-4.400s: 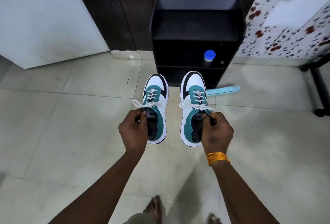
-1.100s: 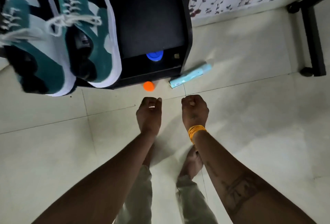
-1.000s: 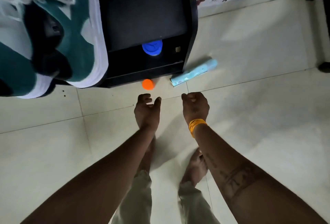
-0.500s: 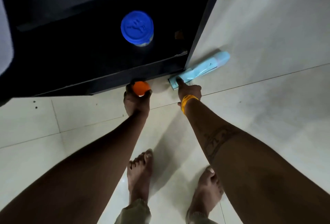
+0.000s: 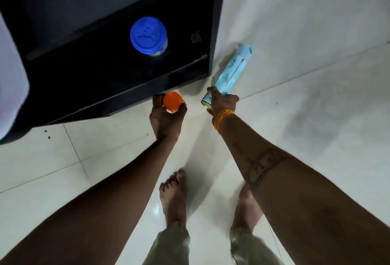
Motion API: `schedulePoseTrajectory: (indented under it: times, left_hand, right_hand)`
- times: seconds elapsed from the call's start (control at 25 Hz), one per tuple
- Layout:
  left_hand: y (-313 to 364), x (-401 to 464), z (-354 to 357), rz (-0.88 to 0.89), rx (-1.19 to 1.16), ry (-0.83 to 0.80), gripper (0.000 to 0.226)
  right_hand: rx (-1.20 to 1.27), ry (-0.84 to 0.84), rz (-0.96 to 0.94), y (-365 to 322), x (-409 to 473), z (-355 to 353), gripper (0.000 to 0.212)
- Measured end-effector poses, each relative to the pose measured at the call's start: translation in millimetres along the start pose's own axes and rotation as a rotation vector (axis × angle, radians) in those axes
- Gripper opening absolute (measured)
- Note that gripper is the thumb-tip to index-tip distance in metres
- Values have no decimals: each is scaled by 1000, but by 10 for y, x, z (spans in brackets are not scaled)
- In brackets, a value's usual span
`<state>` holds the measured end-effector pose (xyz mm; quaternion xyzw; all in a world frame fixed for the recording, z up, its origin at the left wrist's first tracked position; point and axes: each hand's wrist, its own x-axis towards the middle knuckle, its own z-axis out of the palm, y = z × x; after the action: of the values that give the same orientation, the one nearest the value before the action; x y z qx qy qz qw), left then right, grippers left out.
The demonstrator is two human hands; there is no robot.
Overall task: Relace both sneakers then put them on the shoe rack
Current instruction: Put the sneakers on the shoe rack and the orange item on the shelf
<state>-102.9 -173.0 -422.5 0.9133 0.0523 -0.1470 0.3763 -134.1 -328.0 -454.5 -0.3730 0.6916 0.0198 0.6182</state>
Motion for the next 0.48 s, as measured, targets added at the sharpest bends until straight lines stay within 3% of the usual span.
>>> schedulePoseTrajectory:
  times: [0.12, 0.28, 0.48]
  left_hand:
    - [507, -335, -248, 58, -26, -122, 56]
    - [1332, -746, -716, 113, -115, -265, 49]
    - [2766, -1184, -1419, 185, -195, -473, 48]
  right_hand:
    - [-11, 27, -27, -88, -596, -484, 64]
    - [-84, 106, -120, -283, -1565, -1200, 57]
    - [-51, 167, -258, -852, -2987, -2022, 50]
